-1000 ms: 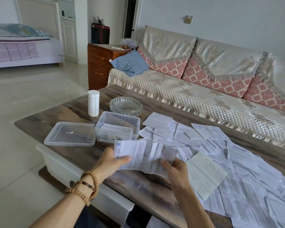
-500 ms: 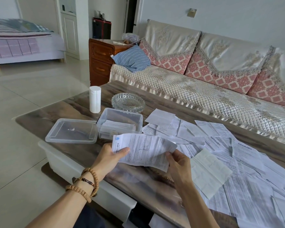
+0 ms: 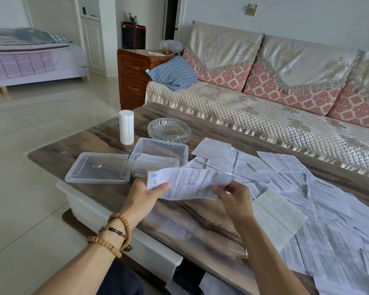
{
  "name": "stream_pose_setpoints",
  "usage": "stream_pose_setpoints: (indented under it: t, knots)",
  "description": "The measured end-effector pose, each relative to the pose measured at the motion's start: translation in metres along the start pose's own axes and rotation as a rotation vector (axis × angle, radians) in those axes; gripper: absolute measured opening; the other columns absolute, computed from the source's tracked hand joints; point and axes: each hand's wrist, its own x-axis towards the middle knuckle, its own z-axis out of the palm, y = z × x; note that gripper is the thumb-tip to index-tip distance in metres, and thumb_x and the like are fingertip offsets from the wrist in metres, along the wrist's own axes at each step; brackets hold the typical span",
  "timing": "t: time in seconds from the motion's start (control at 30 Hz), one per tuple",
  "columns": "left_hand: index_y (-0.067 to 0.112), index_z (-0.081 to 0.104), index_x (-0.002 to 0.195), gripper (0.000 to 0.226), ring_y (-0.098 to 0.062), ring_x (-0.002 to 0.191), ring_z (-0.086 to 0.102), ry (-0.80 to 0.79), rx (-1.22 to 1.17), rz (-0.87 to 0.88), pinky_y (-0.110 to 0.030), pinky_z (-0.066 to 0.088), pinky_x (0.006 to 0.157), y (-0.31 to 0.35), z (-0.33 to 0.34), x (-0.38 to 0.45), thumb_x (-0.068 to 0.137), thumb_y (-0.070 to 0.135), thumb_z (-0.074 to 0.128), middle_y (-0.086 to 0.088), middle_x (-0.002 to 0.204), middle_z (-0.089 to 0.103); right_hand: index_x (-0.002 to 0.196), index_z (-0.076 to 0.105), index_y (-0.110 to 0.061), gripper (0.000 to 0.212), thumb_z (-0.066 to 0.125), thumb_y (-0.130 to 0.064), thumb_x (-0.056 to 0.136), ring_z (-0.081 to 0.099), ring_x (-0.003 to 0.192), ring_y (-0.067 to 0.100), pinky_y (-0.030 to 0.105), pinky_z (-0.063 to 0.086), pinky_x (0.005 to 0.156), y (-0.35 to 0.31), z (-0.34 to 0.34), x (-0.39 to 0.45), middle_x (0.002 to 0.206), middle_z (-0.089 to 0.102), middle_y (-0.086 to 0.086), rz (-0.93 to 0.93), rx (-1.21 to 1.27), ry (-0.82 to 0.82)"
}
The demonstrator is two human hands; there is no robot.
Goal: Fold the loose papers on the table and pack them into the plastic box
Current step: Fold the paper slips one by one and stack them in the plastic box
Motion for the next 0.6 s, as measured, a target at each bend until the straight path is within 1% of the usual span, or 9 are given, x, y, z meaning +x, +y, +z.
stream_pose_setpoints:
  t: [0.1, 0.17, 0.2, 0.23, 0.3, 0.33, 0.4, 0.5, 0.6]
  knots:
    - [0.025, 0.072, 0.092, 0.010, -0.001, 0.090, 0.065, 0.007, 0.053, 0.143, -0.018, 0.051, 0.077, 0.004, -0.001, -0.003, 0.085, 0.018, 0.073, 0.009, 0.093, 0.071, 0.073, 0.072, -0.016, 0.011, 0.074, -0.011, 0.083, 0.065, 0.065, 0.013, 0.027, 0.051, 0.063, -0.009, 0.002, 0.009, 0.068, 0.071, -0.002, -0.005, -0.038, 0.005]
    - [0.028, 0.076, 0.088, 0.023, -0.004, 0.101, 0.062, -0.021, 0.178, 0.356, -0.021, 0.050, 0.088, 0.002, 0.000, -0.005, 0.081, 0.006, 0.074, 0.013, 0.099, 0.069, 0.076, 0.073, -0.015, 0.011, 0.072, -0.005, 0.082, 0.063, 0.064, 0.012, 0.019, 0.048, 0.057, -0.011, 0.002, 0.010, 0.069, 0.070, -0.002, -0.013, -0.056, 0.021]
    - [0.024, 0.077, 0.091, 0.031, -0.006, 0.105, 0.060, -0.044, 0.316, 0.498, -0.024, 0.049, 0.093, -0.001, 0.001, -0.007, 0.077, -0.003, 0.075, 0.015, 0.100, 0.069, 0.084, 0.074, -0.014, 0.014, 0.070, -0.001, 0.081, 0.064, 0.070, 0.014, 0.019, 0.048, 0.059, -0.008, 0.001, 0.010, 0.076, 0.071, -0.001, -0.005, -0.086, 0.024]
    - [0.020, 0.078, 0.095, 0.039, -0.008, 0.107, 0.059, -0.070, 0.477, 0.626, -0.027, 0.049, 0.095, -0.006, 0.002, -0.010, 0.072, -0.011, 0.075, 0.014, 0.100, 0.069, 0.098, 0.074, -0.013, 0.024, 0.066, 0.001, 0.081, 0.065, 0.078, 0.016, 0.022, 0.049, 0.066, -0.004, 0.000, 0.008, 0.087, 0.072, 0.002, 0.015, -0.140, 0.023]
    - [0.019, 0.078, 0.096, 0.051, -0.011, 0.107, 0.060, -0.141, 0.708, 0.770, -0.030, 0.049, 0.095, -0.014, 0.003, -0.019, 0.059, -0.017, 0.074, 0.011, 0.098, 0.072, 0.127, 0.060, -0.010, 0.044, 0.059, 0.000, 0.084, 0.061, 0.097, 0.020, 0.024, 0.044, 0.081, 0.011, -0.005, -0.001, 0.114, 0.066, 0.008, 0.061, -0.286, 0.002]
    - [0.021, 0.078, 0.093, 0.054, -0.011, 0.106, 0.061, -0.180, 0.773, 0.806, -0.028, 0.048, 0.094, -0.017, 0.002, -0.024, 0.053, -0.016, 0.076, 0.011, 0.096, 0.073, 0.136, 0.051, -0.010, 0.051, 0.058, -0.002, 0.085, 0.060, 0.104, 0.022, 0.024, 0.042, 0.084, 0.019, -0.008, -0.009, 0.125, 0.061, 0.010, 0.062, -0.344, -0.020]
    - [0.022, 0.077, 0.088, 0.055, -0.010, 0.100, 0.064, -0.241, 0.852, 0.832, -0.026, 0.049, 0.091, -0.022, 0.004, -0.033, 0.046, -0.013, 0.080, 0.013, 0.092, 0.072, 0.142, 0.042, -0.013, 0.061, 0.056, 0.000, 0.084, 0.055, 0.115, 0.025, 0.024, 0.041, 0.088, 0.030, -0.015, -0.028, 0.134, 0.050, 0.009, -0.001, -0.449, -0.063]
    - [0.025, 0.077, 0.085, 0.056, -0.007, 0.089, 0.065, -0.259, 0.897, 0.801, -0.025, 0.054, 0.081, -0.023, 0.009, -0.038, 0.041, -0.010, 0.084, 0.015, 0.088, 0.071, 0.140, 0.043, -0.015, 0.069, 0.050, 0.003, 0.074, 0.043, 0.127, 0.025, 0.025, 0.039, 0.096, 0.039, -0.022, -0.060, 0.137, 0.041, 0.002, -0.192, -0.569, -0.105]
    - [0.029, 0.076, 0.082, 0.051, -0.006, 0.078, 0.063, -0.274, 0.958, 0.783, -0.024, 0.053, 0.071, -0.016, 0.014, -0.040, 0.044, -0.004, 0.084, 0.018, 0.079, 0.068, 0.141, 0.044, -0.013, 0.072, 0.052, -0.023, 0.070, 0.032, 0.138, 0.020, 0.031, 0.030, 0.112, 0.042, -0.019, -0.082, 0.145, 0.040, 0.003, -0.421, -0.695, -0.230]
